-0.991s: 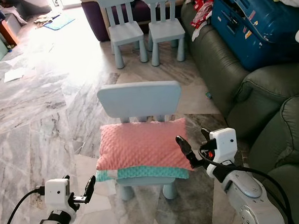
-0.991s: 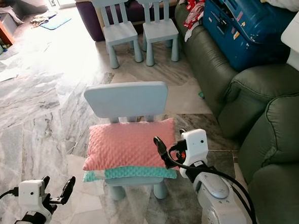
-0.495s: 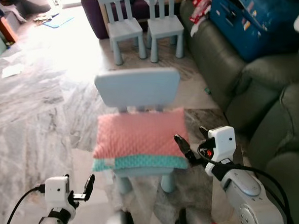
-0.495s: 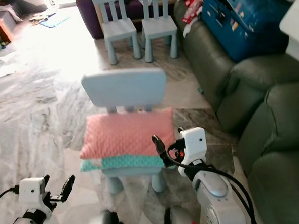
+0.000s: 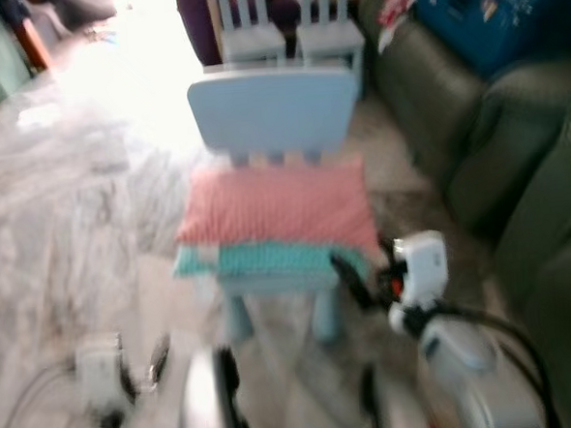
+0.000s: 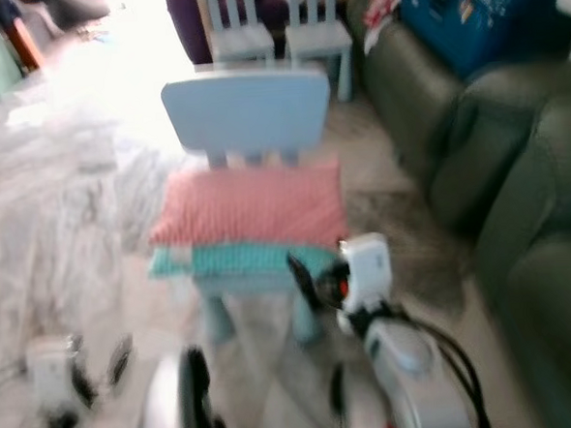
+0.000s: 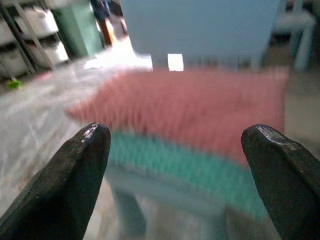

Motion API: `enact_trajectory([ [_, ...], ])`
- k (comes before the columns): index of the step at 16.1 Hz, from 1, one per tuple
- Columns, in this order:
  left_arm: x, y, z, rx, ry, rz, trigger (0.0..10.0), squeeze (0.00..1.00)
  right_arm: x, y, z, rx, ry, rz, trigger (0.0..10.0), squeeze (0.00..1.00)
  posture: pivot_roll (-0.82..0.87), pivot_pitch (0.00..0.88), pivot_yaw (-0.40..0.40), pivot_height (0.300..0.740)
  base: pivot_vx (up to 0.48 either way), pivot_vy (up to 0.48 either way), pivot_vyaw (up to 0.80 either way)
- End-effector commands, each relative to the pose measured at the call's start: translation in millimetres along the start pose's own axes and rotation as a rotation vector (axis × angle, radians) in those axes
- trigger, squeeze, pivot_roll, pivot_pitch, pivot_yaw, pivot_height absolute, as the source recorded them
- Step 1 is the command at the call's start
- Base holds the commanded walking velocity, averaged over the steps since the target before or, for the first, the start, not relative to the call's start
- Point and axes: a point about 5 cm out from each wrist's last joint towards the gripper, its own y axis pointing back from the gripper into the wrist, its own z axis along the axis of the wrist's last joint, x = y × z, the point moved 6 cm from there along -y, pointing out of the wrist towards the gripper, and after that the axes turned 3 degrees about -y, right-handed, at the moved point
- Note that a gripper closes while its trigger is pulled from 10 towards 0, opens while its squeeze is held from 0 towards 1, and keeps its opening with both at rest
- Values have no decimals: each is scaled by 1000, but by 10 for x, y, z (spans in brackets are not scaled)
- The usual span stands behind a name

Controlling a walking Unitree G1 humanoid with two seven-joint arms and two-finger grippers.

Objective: Move the pillow to the sofa

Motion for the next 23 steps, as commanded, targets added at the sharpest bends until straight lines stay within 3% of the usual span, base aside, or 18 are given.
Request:
enact_trajectory([
  [1,56,-46,119,-27,-32,-4,10000,0,45,-7,-18,7,-7,16,10000,0,-108,168,48,492,0,0,0],
  [9,126,-62,180,-48,-63,73,10000,0,53,-36,-19,5,3,22,10000,0,-108,168,45,410,0,0,0],
  [13,165,-66,383,-103,-108,127,10000,0,55,-51,-15,4,10,27,10000,0,-108,166,42,363,0,0,0],
  [17,212,-36,820,-195,-175,219,10000,0,63,-85,23,-7,35,38,10000,0,-108,166,41,313,0,0,0],
  [20,213,26,1419,-343,-294,291,10000,0,78,-155,194,-54,122,63,10000,0,-105,162,35,308,0,0,0],
  [22,221,-16,1918,-466,-283,337,10000,0,96,-279,517,-148,195,85,10000,0,-103,148,29,308,0,0,0],
  [23,237,-22,2038,-492,-276,358,10000,0,88,-314,605,-171,200,85,10000,0,-102,144,28,308,0,0,0],
])
